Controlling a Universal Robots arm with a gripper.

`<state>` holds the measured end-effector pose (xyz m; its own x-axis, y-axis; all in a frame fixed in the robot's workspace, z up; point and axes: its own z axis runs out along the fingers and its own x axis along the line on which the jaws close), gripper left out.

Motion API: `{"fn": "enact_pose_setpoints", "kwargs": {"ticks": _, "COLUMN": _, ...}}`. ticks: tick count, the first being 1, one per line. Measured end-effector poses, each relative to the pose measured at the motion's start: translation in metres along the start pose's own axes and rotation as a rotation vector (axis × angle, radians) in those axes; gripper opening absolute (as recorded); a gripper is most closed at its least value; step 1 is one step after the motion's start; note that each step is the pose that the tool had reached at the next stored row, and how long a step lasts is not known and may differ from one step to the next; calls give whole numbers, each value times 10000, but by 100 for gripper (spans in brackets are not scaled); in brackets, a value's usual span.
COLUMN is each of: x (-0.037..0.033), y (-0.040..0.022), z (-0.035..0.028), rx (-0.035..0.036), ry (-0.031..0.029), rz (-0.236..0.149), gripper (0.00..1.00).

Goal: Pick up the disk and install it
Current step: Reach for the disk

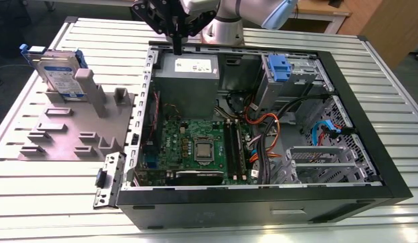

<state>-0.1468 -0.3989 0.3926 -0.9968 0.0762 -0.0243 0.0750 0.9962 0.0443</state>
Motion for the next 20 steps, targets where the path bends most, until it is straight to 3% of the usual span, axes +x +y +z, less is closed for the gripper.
{"fn": "enact_pose_setpoints", "kwargs": {"ticks": 20, "x": 33, "y": -3, "z": 12, "rx": 0, "ry": 12, "rz": 1, "gripper": 11}}
